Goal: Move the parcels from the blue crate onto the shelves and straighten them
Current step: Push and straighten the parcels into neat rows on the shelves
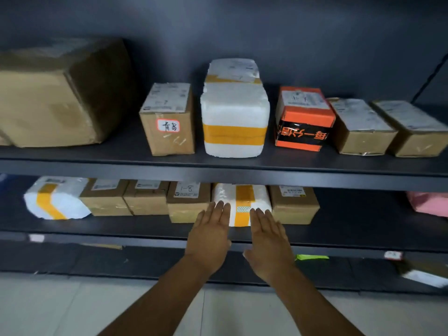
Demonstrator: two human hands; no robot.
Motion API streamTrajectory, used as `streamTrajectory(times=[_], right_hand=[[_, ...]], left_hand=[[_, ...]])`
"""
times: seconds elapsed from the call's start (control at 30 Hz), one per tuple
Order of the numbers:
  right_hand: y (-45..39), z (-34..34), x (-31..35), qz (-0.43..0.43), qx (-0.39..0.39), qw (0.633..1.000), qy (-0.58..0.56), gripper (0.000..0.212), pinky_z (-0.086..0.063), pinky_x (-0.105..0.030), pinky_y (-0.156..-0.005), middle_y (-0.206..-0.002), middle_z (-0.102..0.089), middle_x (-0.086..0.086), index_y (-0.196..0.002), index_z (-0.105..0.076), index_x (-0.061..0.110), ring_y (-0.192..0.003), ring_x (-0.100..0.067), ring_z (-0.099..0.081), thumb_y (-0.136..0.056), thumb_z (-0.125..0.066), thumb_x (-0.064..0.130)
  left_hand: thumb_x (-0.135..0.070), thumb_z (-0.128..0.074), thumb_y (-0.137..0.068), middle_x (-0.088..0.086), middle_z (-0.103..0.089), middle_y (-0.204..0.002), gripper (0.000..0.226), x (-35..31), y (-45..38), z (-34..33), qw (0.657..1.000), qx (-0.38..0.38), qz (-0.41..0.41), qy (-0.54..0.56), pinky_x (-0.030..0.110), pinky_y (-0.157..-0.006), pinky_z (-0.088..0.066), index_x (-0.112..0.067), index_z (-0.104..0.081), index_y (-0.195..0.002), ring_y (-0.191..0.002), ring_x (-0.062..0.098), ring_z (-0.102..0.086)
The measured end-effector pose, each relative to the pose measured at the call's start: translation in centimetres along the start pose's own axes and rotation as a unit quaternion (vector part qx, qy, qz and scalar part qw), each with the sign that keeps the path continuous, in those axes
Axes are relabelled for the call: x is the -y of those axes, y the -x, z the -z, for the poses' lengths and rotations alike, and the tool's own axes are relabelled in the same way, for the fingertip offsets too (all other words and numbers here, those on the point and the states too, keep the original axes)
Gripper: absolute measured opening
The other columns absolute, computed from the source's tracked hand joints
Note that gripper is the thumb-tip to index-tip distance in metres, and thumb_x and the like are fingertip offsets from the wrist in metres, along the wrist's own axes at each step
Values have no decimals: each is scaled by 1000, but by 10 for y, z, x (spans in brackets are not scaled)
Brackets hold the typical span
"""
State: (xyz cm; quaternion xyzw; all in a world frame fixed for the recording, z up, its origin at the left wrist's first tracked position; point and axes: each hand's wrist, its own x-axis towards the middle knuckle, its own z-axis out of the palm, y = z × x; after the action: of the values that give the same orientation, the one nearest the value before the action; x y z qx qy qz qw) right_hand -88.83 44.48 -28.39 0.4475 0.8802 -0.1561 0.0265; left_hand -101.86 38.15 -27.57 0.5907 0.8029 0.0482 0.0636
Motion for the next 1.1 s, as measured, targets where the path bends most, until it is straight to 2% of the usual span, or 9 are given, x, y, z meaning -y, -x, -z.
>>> streamTrajectory(times=[0.1,0.27,0.47,0.73,0.87,1.03,1.1], right_hand=[[26,27,28,6,12,1000,-10,91,9,-35,-118,-161,18,0,-152,16,16,-147,-18,18,-97,-53,34],[57,81,76,42,-9,999,-14,88,11,-33,-116,-162,13,2,-154,11,19,-148,-18,16,-97,-54,35],[66,136,130,100,-44,994,-14,85,4,-33,-119,-162,3,-1,-154,3,16,-150,-20,5,-95,-56,34],[47,178,205,141,-52,988,22,86,1,-35,-121,-162,7,-1,-154,10,17,-149,-18,4,-96,-52,33],[27,187,221,139,-42,988,46,94,-3,-37,-121,-162,4,-3,-154,9,16,-149,-21,2,-92,-60,34],[-14,197,234,148,-47,985,71,86,-6,-39,-121,-162,-1,-3,-155,5,17,-149,-25,1,-95,-56,31],[-31,200,235,134,-45,986,93,85,-7,-43,-121,-162,-1,-3,-155,4,18,-149,-28,2,-95,-56,29]], left_hand=[[-35,-46,-99,5,9,-161,81,5,31,37,1000,7,12,3,33,-118,6,-14,11,-152,-148,21,10],[-34,-47,-99,3,14,-161,81,17,66,101,999,-18,33,18,31,-115,11,-15,12,-152,-147,20,15],[-29,-50,-98,4,10,-161,82,46,87,168,997,-44,54,18,33,-117,9,-14,9,-153,-148,21,12],[-24,-49,-97,3,10,-161,82,113,107,240,992,-76,95,-20,35,-118,3,-15,10,-153,-148,21,10],[-19,-49,-97,4,10,-161,81,138,98,258,990,-74,116,-31,36,-118,3,-16,10,-153,-148,23,9],[-14,-48,-97,4,9,-162,79,160,68,278,986,-77,148,-26,38,-118,2,-17,5,-154,-148,24,9],[-18,-51,-96,4,8,-162,81,169,54,282,985,-66,156,-40,39,-119,0,-17,5,-154,-148,24,8]])
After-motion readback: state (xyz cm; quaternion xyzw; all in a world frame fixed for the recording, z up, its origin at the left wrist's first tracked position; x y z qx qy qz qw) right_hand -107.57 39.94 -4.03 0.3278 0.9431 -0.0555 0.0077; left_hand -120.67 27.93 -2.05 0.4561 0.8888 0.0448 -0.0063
